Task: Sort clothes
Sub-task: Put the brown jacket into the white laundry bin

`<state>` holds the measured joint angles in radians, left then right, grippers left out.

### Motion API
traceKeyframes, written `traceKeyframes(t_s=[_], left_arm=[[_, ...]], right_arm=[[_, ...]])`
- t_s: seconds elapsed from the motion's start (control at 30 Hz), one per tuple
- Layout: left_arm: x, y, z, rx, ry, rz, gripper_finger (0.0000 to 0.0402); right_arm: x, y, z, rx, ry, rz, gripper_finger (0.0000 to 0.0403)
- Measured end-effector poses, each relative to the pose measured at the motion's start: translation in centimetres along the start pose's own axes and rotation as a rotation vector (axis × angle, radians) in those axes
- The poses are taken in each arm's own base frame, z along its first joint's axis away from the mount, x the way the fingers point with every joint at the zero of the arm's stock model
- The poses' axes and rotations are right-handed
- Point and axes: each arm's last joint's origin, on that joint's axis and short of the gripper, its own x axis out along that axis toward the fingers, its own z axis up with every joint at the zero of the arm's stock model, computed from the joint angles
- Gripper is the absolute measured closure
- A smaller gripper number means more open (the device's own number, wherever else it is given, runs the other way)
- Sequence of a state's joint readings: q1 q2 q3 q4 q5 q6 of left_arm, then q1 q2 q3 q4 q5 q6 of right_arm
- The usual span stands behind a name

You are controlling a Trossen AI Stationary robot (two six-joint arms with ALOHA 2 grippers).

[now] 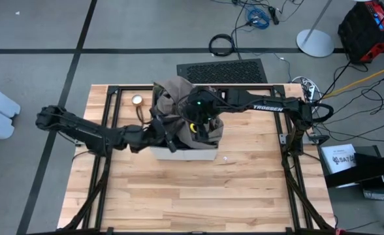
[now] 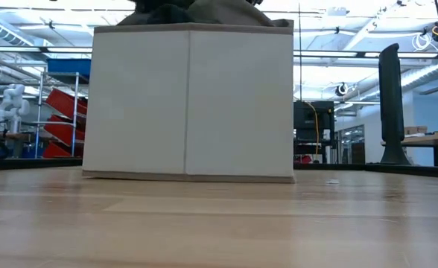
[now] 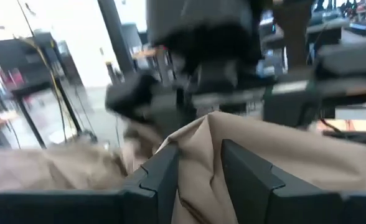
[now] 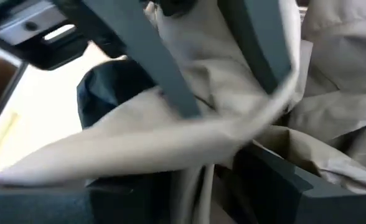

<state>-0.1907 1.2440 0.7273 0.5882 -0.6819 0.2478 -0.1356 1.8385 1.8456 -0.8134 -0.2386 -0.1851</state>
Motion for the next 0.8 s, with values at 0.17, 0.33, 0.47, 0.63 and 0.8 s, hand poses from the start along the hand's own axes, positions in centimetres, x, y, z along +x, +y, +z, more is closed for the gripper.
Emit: traceKeyframes(t_s=[0.17,0.33,0.47,0.63,0.8], left_arm=[[1.0,-0.2,-1.9,-0.06,0.103,-0.016,0.0269],[1.8,-1.2,-3.7,-0.062,0.167,-0.021,0.0269],[2.2,-1.6,-4.5,-0.075,0.188,0.005,0.0269],[2.4,-1.5,-4.8,-0.089,0.203,0.028,0.0269],[2.6,-1.1,-4.9,-0.122,0.207,0.064,0.0269]], right_arm=[[-1.4,0.1,0.2,-0.051,-0.001,-0.01,0.0213],[-3.7,0.2,0.6,-0.079,0.017,-0.093,0.0213],[-6.2,0.4,1.2,-0.113,-0.019,-0.128,0.0213],[-9.3,-1.8,2.6,-0.047,-0.232,-0.229,0.0213],[-10.8,-8.2,2.6,0.2,-0.434,-0.317,0.0213]])
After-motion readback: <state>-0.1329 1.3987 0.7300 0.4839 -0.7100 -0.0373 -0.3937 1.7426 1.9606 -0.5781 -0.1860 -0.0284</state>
